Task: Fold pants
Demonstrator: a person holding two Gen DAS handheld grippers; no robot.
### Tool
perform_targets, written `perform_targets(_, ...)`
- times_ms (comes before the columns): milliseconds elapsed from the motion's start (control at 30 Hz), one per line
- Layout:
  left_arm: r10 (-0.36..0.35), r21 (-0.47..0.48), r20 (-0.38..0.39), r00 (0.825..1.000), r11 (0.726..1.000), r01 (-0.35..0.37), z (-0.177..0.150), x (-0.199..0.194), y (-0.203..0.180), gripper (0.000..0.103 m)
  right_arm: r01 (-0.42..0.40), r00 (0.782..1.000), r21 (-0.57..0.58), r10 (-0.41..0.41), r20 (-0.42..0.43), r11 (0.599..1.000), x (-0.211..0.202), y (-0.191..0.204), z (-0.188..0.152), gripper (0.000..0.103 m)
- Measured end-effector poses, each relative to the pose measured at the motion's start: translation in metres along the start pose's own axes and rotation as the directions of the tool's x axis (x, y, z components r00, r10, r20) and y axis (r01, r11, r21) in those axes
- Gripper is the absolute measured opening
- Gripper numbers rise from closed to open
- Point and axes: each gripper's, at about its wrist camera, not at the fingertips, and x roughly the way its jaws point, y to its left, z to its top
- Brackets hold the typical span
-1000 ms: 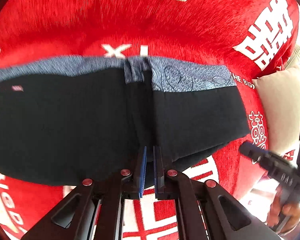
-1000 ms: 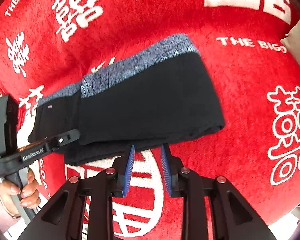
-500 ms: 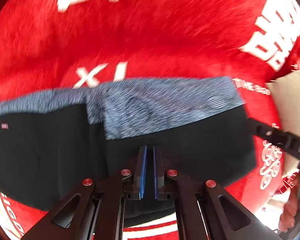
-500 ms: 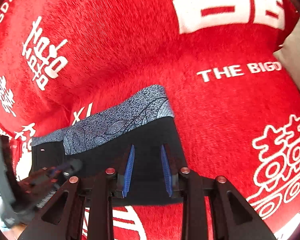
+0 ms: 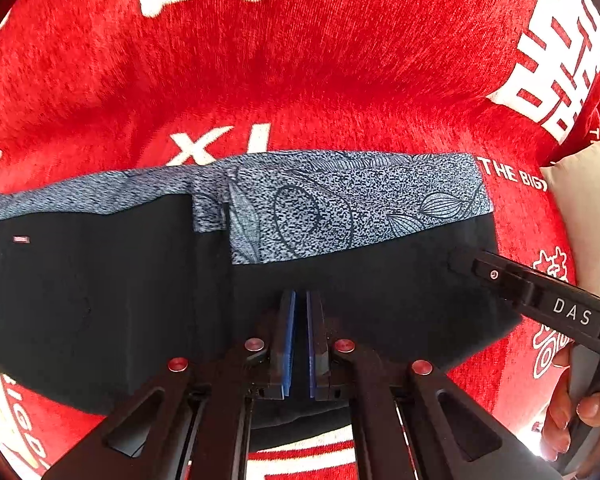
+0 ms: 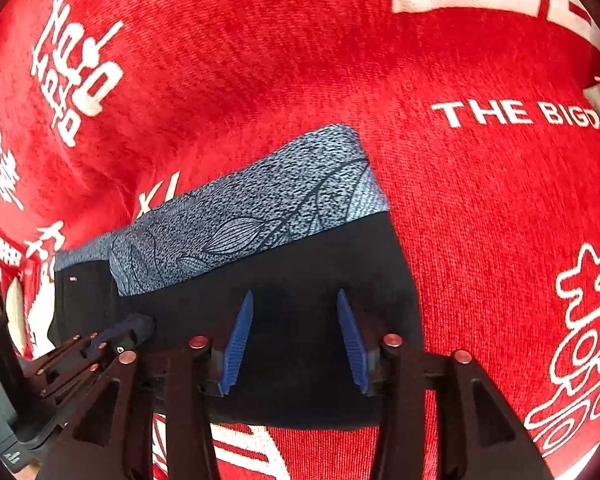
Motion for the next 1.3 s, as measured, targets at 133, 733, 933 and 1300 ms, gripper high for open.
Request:
perform_targets(133, 0.018, -0.013, 0.013, 1.000, 1.000, -0.018, -0.001, -0.011, 0.004, 0.006, 0.004, 1.000, -0.027, -0.004, 0.001, 1.000, 0.002, 0.009, 0.001, 0.062)
perform_targets(733, 0.158, -0.129, -0.001, 0.987, 0.979, -0.156, -0.014, -0.024, 0.061, 0.100, 0.132, 0.991, -0.158, -0.132, 0.007, 0.979, 0.004, 0.056, -0.008, 0.102)
perform_targets(933, 0.205, -0.167, -0.103, 0.973, 0.961, -0.220, -0.025, 0.004, 0.099, 0.099, 0.253, 0.964, -0.244, -0.265, -0.015, 0.936, 0.028, 0.066, -0.015, 0.102)
perform_targets(1300, 0.108, -0.217, -0.124, 0.986, 0.967, -0.133, -0.038, 0.027, 0.127, 0.102, 0.303, 0.948, -0.291, -0.319, -0.008, 0.907, 0.040, 0.067, -0.019, 0.103)
